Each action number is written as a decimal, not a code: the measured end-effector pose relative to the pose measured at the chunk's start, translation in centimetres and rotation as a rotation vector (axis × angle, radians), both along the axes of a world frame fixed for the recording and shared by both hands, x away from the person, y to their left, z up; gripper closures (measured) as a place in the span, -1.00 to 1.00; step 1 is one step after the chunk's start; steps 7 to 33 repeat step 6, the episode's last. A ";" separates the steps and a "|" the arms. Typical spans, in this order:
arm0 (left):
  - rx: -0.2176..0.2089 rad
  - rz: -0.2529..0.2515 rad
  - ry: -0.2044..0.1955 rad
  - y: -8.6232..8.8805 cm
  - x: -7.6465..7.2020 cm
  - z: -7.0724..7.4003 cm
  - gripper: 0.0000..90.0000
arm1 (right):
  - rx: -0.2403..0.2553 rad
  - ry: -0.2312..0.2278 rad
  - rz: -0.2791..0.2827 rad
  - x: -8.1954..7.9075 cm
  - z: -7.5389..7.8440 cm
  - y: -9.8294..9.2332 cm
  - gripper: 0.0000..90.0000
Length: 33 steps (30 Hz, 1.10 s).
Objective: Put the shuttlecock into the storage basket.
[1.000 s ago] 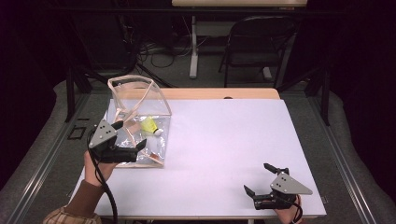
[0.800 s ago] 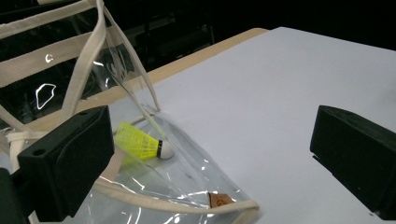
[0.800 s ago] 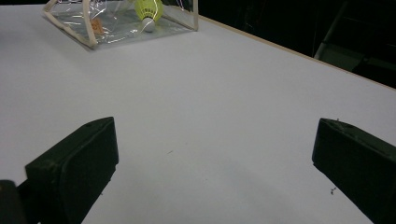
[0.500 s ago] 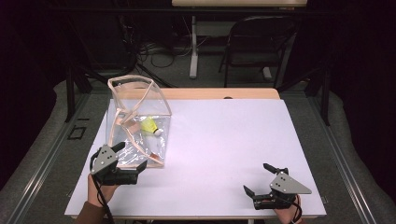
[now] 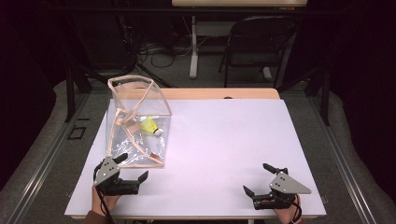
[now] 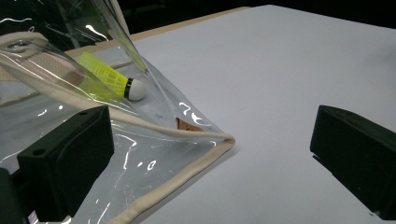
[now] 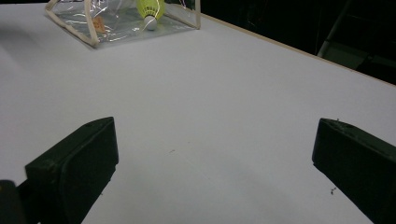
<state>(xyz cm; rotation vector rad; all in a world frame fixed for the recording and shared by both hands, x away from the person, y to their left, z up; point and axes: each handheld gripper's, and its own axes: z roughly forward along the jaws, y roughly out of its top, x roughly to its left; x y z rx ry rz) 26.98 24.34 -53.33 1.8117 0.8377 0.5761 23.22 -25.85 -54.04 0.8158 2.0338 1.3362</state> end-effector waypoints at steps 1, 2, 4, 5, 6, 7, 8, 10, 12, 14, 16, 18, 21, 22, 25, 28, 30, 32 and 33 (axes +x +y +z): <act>-0.007 0.000 -0.003 0.0 0.0 -0.2 -1.00 | 0.001 0.001 0.000 0.0 0.0 0.0 -1.00; -0.001 -0.001 -0.003 0.0 0.1 -0.2 -1.00 | 0.003 0.003 -0.001 0.0 0.0 0.0 -1.00; -0.005 -0.011 -0.003 0.0 0.2 -0.4 -1.00 | 0.007 0.001 0.001 0.0 0.0 0.0 -1.00; -0.007 -0.009 0.003 0.1 0.2 -0.5 -1.00 | 0.009 0.001 0.004 0.0 0.0 0.0 -1.00; -0.014 -0.012 0.005 0.1 0.3 -0.6 -1.00 | 0.010 -0.001 0.005 0.0 0.0 -0.1 -1.00; -0.014 -0.012 0.005 0.1 0.3 -0.6 -1.00 | 0.010 -0.001 0.005 0.0 0.0 -0.1 -1.00; -0.014 -0.012 0.005 0.1 0.3 -0.6 -1.00 | 0.010 -0.001 0.005 0.0 0.0 -0.1 -1.00; -0.014 -0.012 0.005 0.1 0.3 -0.6 -1.00 | 0.010 -0.001 0.005 0.0 0.0 -0.1 -1.00; -0.014 -0.012 0.005 0.1 0.3 -0.6 -1.00 | 0.010 -0.001 0.005 0.0 0.0 -0.1 -1.00; -0.014 -0.012 0.005 0.1 0.3 -0.6 -1.00 | 0.010 -0.001 0.005 0.0 0.0 -0.1 -1.00; -0.014 -0.012 0.005 0.1 0.3 -0.6 -1.00 | 0.010 -0.001 0.005 0.0 0.0 -0.1 -1.00; -0.014 -0.012 0.005 0.1 0.3 -0.6 -1.00 | 0.010 -0.001 0.005 0.0 0.0 -0.1 -1.00; -0.014 -0.012 0.005 0.1 0.3 -0.6 -1.00 | 0.010 -0.001 0.005 0.0 0.0 -0.1 -1.00; -0.014 -0.012 0.005 0.1 0.3 -0.6 -1.00 | 0.010 -0.001 0.005 0.0 0.0 -0.1 -1.00; -0.014 -0.012 0.005 0.1 0.3 -0.6 -1.00 | 0.010 -0.001 0.005 0.0 0.0 -0.1 -1.00; -0.014 -0.012 0.005 0.1 0.3 -0.6 -1.00 | 0.010 -0.001 0.005 0.0 0.0 -0.1 -1.00; -0.014 -0.012 0.005 0.1 0.3 -0.6 -1.00 | 0.010 -0.001 0.005 0.0 0.0 -0.1 -1.00; -0.014 -0.012 0.005 0.1 0.3 -0.6 -1.00 | 0.010 -0.001 0.005 0.0 0.0 -0.1 -1.00; -0.014 -0.012 0.005 0.1 0.3 -0.6 -1.00 | 0.010 -0.001 0.005 0.0 0.0 -0.1 -1.00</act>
